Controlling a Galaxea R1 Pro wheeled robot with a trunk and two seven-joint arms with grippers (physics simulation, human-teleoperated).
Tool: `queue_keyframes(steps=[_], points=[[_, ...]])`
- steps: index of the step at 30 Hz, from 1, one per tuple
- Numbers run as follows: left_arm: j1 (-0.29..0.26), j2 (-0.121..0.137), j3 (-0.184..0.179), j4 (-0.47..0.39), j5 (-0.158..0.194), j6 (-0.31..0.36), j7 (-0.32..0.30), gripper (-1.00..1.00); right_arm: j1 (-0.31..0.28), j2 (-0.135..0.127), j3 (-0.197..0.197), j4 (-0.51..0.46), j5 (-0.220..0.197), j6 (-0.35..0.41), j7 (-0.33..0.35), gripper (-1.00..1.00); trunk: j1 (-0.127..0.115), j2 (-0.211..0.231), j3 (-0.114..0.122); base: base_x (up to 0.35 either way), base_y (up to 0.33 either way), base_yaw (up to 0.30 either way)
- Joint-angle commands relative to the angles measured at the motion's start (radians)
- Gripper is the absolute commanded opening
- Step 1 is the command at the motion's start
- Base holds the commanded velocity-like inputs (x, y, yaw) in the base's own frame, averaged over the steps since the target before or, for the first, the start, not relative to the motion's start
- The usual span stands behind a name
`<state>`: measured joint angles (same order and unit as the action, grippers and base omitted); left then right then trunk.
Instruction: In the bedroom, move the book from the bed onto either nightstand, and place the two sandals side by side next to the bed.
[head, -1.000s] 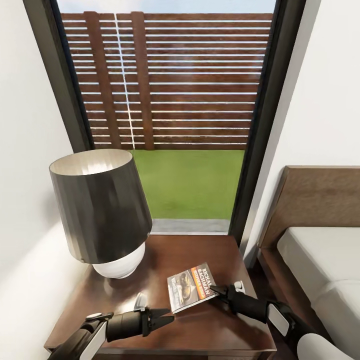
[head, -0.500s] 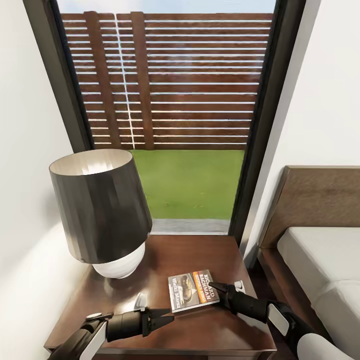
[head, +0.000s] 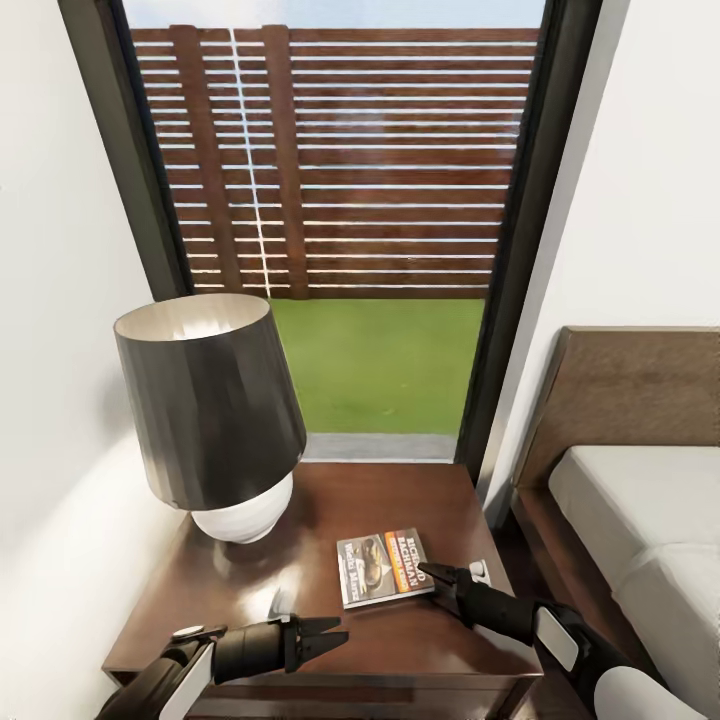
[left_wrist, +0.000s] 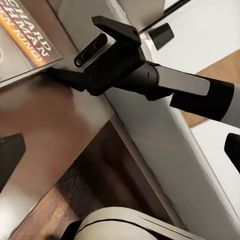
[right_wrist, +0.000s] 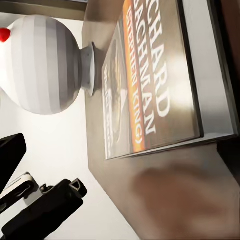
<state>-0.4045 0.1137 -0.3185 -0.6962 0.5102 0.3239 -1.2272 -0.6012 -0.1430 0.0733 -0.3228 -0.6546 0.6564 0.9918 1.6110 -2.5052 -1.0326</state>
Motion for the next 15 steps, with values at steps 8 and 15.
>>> queue_keyframes(steps=[8, 15], points=[[-0.001, 0.001, -0.005, 0.0, 0.01, 0.011, 0.0, 1.0, 0.0, -0.001, 0.013, 0.001, 0.0, 0.002, -0.002, 1.0, 0.0, 0.0, -0.001, -0.124, 0.0, 0.0], [-0.001, 0.001, -0.005, 0.0, 0.01, 0.011, 0.0, 1.0, 0.0, -0.001, 0.013, 0.001, 0.0, 0.002, -0.002, 1.0, 0.0, 0.0, -0.001, -0.042, 0.0, 0.0]])
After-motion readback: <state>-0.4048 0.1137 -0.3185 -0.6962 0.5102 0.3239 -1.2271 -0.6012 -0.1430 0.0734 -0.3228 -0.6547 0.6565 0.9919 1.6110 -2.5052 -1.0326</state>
